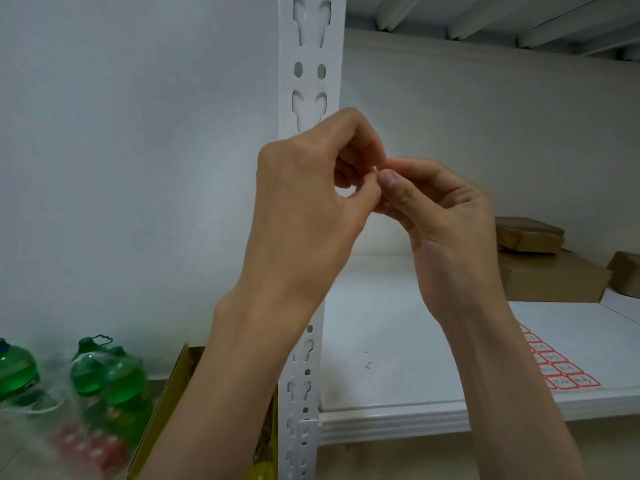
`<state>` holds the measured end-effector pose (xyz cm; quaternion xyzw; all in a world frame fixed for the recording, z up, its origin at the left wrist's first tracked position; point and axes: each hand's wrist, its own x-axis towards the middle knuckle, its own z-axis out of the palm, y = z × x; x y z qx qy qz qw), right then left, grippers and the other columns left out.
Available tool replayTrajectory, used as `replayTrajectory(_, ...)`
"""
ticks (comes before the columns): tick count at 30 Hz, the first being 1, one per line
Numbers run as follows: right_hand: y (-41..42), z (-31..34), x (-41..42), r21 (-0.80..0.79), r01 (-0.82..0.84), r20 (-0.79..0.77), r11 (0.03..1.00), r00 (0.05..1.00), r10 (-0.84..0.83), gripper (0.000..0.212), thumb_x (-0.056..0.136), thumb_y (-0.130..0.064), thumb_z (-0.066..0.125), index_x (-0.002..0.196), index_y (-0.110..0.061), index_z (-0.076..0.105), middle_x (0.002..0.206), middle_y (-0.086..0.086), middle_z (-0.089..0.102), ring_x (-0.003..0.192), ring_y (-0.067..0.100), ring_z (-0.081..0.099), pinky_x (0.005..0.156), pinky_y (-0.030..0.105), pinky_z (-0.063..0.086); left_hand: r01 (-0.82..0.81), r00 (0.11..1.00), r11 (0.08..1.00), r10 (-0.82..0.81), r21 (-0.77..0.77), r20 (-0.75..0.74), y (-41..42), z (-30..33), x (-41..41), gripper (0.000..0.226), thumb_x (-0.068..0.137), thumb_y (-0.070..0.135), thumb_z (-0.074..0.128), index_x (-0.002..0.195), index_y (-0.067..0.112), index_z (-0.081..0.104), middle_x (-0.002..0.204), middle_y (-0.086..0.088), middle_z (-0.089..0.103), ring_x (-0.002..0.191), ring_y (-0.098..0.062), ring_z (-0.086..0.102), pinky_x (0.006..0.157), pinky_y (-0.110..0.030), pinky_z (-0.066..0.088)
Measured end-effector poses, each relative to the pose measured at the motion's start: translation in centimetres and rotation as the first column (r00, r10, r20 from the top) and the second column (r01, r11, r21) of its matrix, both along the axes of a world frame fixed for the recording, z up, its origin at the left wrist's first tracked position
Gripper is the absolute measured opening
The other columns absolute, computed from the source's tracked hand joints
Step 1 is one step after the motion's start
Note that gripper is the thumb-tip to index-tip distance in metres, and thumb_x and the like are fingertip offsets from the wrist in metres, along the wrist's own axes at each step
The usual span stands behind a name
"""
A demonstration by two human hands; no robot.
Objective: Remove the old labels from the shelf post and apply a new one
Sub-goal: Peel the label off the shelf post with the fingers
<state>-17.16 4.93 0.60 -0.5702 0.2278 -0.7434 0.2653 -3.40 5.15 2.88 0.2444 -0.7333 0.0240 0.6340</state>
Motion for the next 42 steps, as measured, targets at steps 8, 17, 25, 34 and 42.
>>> replayTrajectory(8,-0.3,-0.7,-2.7,0.127,-0.141,-0.039,0.982,0.988,0.147,0.021,0.078,-0.017,0.071,0.096,-0.009,0.078,0.094,0.014,0.075,0.087,0.026,0.071,0.08,0.029,0.057,-0.07,0.997,0.997,0.071,0.013,-0.023,0.2,-0.7,-1.5,0.012,0.083,0.013,0.08,0.083,0.015,0.068,0.073,0.011,0.067,0.071,-0.008,0.067,0.073,-0.03,0.058)
replayTrajectory(17,-0.9,-2.5,-3.8,0.191,-0.212,0.007,0.959,0.977,0.214,0.017,0.084,-0.014,0.064,0.094,0.0,0.066,0.079,0.002,0.065,0.073,0.013,0.06,0.072,0.022,0.053,-0.018,0.998,0.974,0.031,0.224,-0.053,-0.4,-1.6,-3.1,0.016,0.079,0.012,0.084,0.079,0.018,0.069,0.069,0.011,0.066,0.069,-0.006,0.067,0.066,-0.023,0.056)
replayTrajectory(25,-1.8,-3.6,-4.8,0.255,-0.283,0.019,0.925,0.957,0.288,0.019,0.094,-0.012,0.059,0.107,0.002,0.057,0.097,0.015,0.054,0.091,0.029,0.047,0.08,0.027,0.05,0.031,0.999,0.956,-0.023,0.291,-0.03,-1.2,-2.8,-4.7,0.018,0.084,0.004,0.074,0.079,0.021,0.069,0.07,0.01,0.067,0.066,-0.003,0.066,0.059,-0.016,0.054)
replayTrajectory(34,-2.6,-4.1,-4.9,0.25,-0.389,0.216,0.887,0.915,0.34,0.03,0.097,-0.019,0.056,0.116,0.004,0.059,0.093,0.012,0.055,0.084,0.016,0.053,0.079,0.025,0.047,0.047,0.998,0.979,-0.037,0.199,-0.056,-2.0,-4.3,-6.5,0.017,0.094,0.005,0.062,0.093,0.015,0.076,0.085,0.005,0.069,0.076,-0.008,0.064,0.07,-0.025,0.054)
replayTrajectory(42,-4.3,-7.3,-5.3,0.515,-0.071,0.133,0.854,0.991,0.002,0.008,0.089,-0.008,0.07,0.093,-0.002,0.073,0.09,0.012,0.067,0.081,0.02,0.061,0.076,0.027,0.055,-0.274,0.944,0.902,0.186,0.333,0.273,-2.0,-4.5,-6.2,0.021,0.102,0.021,0.053,0.101,0.017,0.073,0.097,0.0,0.067,0.087,-0.022,0.064,0.08,-0.042,0.053)
